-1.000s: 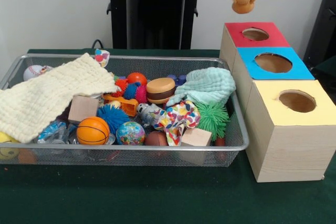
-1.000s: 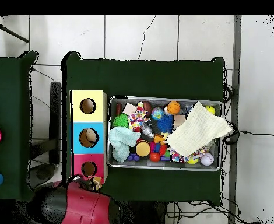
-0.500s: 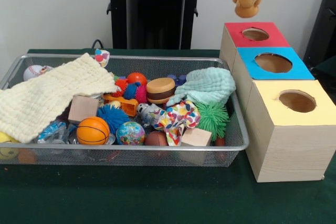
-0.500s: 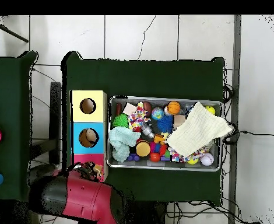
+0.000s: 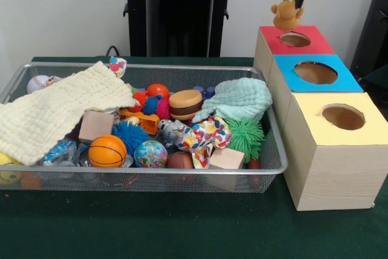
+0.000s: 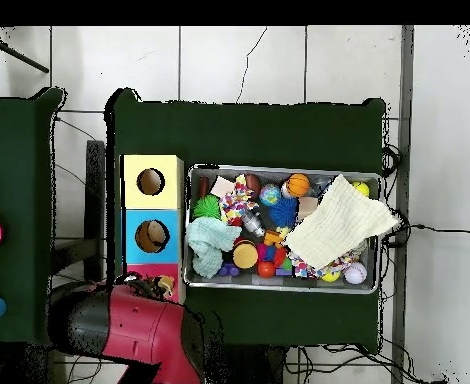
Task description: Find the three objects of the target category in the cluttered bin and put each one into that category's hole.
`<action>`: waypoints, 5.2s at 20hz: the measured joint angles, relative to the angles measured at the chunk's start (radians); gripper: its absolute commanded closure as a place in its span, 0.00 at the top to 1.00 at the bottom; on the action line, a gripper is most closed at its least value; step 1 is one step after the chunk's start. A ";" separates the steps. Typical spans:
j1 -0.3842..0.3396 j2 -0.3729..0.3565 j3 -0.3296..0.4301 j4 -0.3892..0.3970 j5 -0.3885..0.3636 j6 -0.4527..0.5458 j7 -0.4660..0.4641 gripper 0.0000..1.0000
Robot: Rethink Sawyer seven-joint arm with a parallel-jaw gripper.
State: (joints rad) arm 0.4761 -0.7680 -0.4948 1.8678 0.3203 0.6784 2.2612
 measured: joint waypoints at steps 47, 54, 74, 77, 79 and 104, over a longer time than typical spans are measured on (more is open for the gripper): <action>0.137 0.150 -0.008 0.038 0.071 -0.168 0.000 0.00; 0.142 0.178 -0.007 0.041 0.082 -0.200 0.000 0.00; 0.135 0.181 -0.036 0.034 0.103 -0.166 0.000 1.00; 0.130 0.180 -0.044 0.027 0.103 -0.149 0.000 1.00; 0.120 0.173 -0.047 0.023 0.103 -0.130 0.000 1.00; -0.032 0.097 -0.008 -0.036 0.063 -0.085 0.000 1.00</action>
State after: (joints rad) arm 0.4441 -0.6713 -0.5030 1.8317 0.3835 0.5937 2.2614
